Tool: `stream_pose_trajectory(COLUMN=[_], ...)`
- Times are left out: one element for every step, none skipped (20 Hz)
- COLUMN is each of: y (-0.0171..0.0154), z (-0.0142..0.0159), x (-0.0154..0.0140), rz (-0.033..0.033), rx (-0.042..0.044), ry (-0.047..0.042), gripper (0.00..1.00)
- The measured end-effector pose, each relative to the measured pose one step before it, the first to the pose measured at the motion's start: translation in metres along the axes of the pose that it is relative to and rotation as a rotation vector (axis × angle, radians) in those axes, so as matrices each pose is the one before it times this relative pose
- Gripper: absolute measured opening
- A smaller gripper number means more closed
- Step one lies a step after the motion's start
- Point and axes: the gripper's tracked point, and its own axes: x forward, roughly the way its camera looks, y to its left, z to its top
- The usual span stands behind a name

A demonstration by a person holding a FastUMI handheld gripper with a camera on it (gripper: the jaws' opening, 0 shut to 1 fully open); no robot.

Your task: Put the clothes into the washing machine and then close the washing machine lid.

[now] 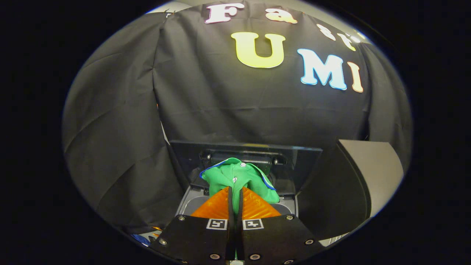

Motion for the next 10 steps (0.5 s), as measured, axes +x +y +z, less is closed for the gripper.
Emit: stream_pose_trajectory(y=[0.00064,0.00127,0.00093,0.00301,0.0027,0.00307,0.00183,0.0005,0.00052,-0.00029], z=[-0.00929,-0.01232,-0.01122,-0.01237,-0.01096,-0.01115,-0.00847,-0.00561,-0.00358,-0.00302], x=[0.00569,0.00555,0.0049,0.00657,0.0067,0.0059,0.00446,0.00434,0.00491,0.00695], rz=[0.00362,-0.00079,0.00054,0.00807,0.00955,0.00705,0.00511,0.00595,0.00761,0.00385], rx=[0.00596,-0.00202,-0.00865,-0.01032,-0.01176,-0.01258,-0.00794,0.00153,0.01078,0.01612], ry=[0.01709,0.01772,0.01805,0.02124,0.01766,0.01814,0.01293,0.00993,0.00847,0.00824], gripper=[0.01,0.01,0.01,0.01,0.01,0.01,0.01,0.01,0.01,0.01])
